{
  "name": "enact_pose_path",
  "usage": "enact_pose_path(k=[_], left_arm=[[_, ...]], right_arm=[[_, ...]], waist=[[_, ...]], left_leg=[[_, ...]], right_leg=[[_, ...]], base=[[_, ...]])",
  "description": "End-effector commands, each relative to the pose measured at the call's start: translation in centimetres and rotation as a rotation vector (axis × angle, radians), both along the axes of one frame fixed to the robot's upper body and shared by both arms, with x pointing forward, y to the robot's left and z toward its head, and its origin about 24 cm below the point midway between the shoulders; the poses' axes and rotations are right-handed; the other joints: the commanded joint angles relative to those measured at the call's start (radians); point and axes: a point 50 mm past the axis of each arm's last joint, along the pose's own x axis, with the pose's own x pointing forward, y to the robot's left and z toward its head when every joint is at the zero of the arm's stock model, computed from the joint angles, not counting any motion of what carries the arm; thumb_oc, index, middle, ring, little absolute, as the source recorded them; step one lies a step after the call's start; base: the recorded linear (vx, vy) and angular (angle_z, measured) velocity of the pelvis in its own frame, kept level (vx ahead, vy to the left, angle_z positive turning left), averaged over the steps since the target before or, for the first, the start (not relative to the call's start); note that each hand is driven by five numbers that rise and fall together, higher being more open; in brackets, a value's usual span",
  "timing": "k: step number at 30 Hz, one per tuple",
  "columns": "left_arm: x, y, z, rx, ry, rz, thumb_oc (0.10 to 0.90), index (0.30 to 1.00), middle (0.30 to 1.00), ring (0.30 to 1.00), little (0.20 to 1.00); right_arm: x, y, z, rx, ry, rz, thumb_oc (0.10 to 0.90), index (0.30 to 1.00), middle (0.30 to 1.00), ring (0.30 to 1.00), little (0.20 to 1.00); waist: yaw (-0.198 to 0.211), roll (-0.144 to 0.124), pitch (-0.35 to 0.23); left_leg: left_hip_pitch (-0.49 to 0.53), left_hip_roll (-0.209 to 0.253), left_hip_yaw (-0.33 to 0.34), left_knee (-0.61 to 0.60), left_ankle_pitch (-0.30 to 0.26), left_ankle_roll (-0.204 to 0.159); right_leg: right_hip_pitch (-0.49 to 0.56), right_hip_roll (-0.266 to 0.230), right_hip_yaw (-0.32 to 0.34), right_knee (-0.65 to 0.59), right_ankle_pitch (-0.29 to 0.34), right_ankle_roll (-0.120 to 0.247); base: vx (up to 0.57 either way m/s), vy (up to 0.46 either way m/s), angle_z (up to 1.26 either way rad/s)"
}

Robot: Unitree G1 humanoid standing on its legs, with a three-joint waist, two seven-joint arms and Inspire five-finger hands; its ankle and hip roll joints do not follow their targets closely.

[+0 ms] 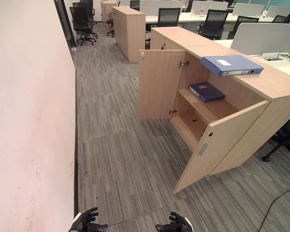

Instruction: Put the empty folder in the office cabinet

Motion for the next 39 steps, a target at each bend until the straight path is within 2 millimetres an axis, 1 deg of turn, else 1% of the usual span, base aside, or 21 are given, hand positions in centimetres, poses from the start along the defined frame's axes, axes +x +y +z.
enact_pose_path(k=[1,21,26,28,29,30,31,32,33,34,35,36,37,38,39], left_arm=[[3.2,-0.4,0.9,-0.063,-0.112,0.043,0.800,0.900,0.900,0.900,0.900],[3.4,-0.5,0.9,-0.075,-0.109,0.023,0.800,0.900,0.900,0.900,0.900],[3.7,0.0,1.0,-0.066,-0.110,0.028,0.800,0.900,0.900,0.900,0.900],[3.9,0.3,1.1,-0.059,-0.112,0.042,0.800,0.900,0.900,0.900,0.900],[4.1,0.5,1.2,-0.057,-0.120,0.051,0.800,0.900,0.900,0.900,0.900],[4.6,0.7,1.4,-0.060,-0.135,0.072,0.800,0.900,0.900,0.900,0.900],[4.6,0.7,1.5,-0.060,-0.135,0.072,0.800,0.900,0.900,0.900,0.900],[4.9,0.9,1.6,-0.063,-0.146,0.086,0.800,0.900,0.900,0.900,0.900],[5.2,1.1,1.8,-0.063,-0.160,0.103,0.800,0.900,0.900,0.900,0.900],[5.0,1.3,1.7,-0.059,-0.151,0.126,0.800,0.900,0.900,0.900,0.900],[4.9,1.3,1.6,-0.061,-0.147,0.137,0.800,0.900,0.900,0.900,0.900],[4.4,1.3,1.4,-0.065,-0.134,0.148,0.800,0.900,0.900,0.900,0.900],[4.0,1.6,1.3,-0.062,-0.129,0.161,0.800,0.900,0.900,0.900,0.900],[3.9,1.6,1.3,-0.059,-0.126,0.164,0.800,0.900,0.900,0.900,0.900],[3.8,1.7,1.3,-0.058,-0.124,0.171,0.800,0.900,0.900,0.900,0.900]], right_arm=[[2.5,0.2,0.8,-0.014,-0.092,0.054,0.800,0.900,0.900,0.900,0.900],[2.5,-0.3,0.8,-0.027,-0.080,0.057,0.800,0.900,0.900,0.900,0.900],[2.4,-0.7,0.8,-0.027,-0.079,0.034,0.800,0.900,0.900,0.900,0.900],[2.4,-0.9,0.8,-0.031,-0.080,0.029,0.800,0.900,0.900,0.900,0.900],[2.5,-1.1,0.9,-0.034,-0.083,0.028,0.800,0.900,0.900,0.900,0.900],[2.9,-1.3,1.1,-0.041,-0.091,0.026,0.800,0.900,0.900,0.900,0.900],[2.9,-1.3,1.1,-0.041,-0.092,0.026,0.800,0.900,0.900,0.900,0.900],[3.0,-1.6,1.1,-0.046,-0.097,0.018,0.800,0.900,0.900,0.900,0.900],[3.2,-1.8,1.4,-0.046,-0.117,0.006,0.800,0.900,0.900,0.900,0.900],[2.9,-2.1,1.3,-0.050,-0.101,-0.020,0.800,0.900,0.900,0.900,0.900],[2.8,-2.2,1.2,-0.050,-0.094,-0.031,0.800,0.900,0.900,0.900,0.900],[2.5,-2.3,1.1,-0.044,-0.087,-0.053,0.800,0.900,0.900,0.900,0.900],[2.3,-2.3,1.0,-0.042,-0.079,-0.069,0.800,0.900,0.900,0.900,0.900],[2.3,-2.2,0.9,-0.039,-0.080,-0.070,0.800,0.900,0.900,0.900,0.900],[2.2,-2.1,0.9,-0.039,-0.076,-0.070,0.800,0.900,0.900,0.900,0.900]], waist=[[0.030,-0.040,-0.011],[0.021,-0.034,-0.007],[0.012,-0.037,-0.001],[0.011,-0.041,0.011],[0.012,-0.045,0.023],[0.011,-0.050,0.045],[0.010,-0.050,0.044],[0.008,-0.062,0.061],[0.004,-0.070,0.079],[0.004,-0.076,0.083],[0.009,-0.073,0.083],[0.023,-0.065,0.078],[0.045,-0.041,0.075],[0.057,-0.035,0.079],[0.070,-0.027,0.080]], left_leg=[[0.052,-0.002,-0.010,-0.003,-0.093,-0.025],[0.051,0.000,-0.014,-0.003,-0.091,-0.028],[0.046,0.007,-0.019,-0.003,-0.085,-0.034],[0.043,0.019,-0.016,0.013,-0.077,-0.042],[0.022,0.023,-0.011,0.058,-0.087,-0.048],[-0.036,0.034,-0.004,0.166,-0.111,-0.064],[-0.041,0.035,-0.004,0.172,-0.114,-0.065],[-0.120,0.052,0.024,0.310,-0.102,-0.089],[-0.212,0.086,0.058,0.481,-0.032,-0.114],[-0.286,0.126,0.093,0.574,0.020,-0.110],[-0.318,0.140,0.103,0.567,0.024,-0.105],[-0.343,0.161,0.107,0.450,0.022,-0.092],[-0.341,0.173,0.084,0.280,0.085,-0.099],[-0.333,0.173,0.067,0.183,0.114,-0.104],[-0.346,0.179,0.048,0.122,0.123,-0.106]], right_leg=[[-0.019,-0.048,-0.003,0.006,0.058,0.072],[-0.021,-0.045,0.000,0.006,0.056,0.071],[-0.026,-0.036,0.005,0.006,0.053,0.061],[-0.025,-0.028,0.005,0.010,0.047,0.053],[-0.027,-0.031,0.003,0.020,0.045,0.049],[-0.048,-0.035,0.001,0.065,0.026,0.036],[-0.051,-0.035,0.000,0.068,0.025,0.036],[-0.051,-0.043,0.003,0.105,0.002,0.022],[-0.052,-0.045,-0.002,0.126,-0.009,0.005],[-0.041,-0.038,-0.003,0.129,-0.027,-0.009],[-0.033,-0.036,-0.002,0.130,-0.037,-0.011],[-0.013,-0.029,0.002,0.131,-0.058,-0.004],[0.011,-0.008,0.017,0.138,-0.085,0.006],[0.027,-0.005,0.027,0.151,-0.107,0.009],[0.041,0.003,0.039,0.156,-0.125,0.011]], base=[[0.00,0.000,0.00],[0.00,0.000,0.00],[0.00,-0.033,0.08],[-0.02,-0.087,0.05],[-0.10,-0.137,0.07],[-0.10,-0.091,0.22],[-0.07,-0.133,0.37],[-0.03,-0.182,0.44],[0.05,-0.274,0.53],[0.11,-0.208,0.68],[0.31,-0.085,0.51],[0.44,0.076,0.28],[0.50,0.111,-0.14],[0.44,0.113,-0.26],[0.24,0.044,-0.58]])
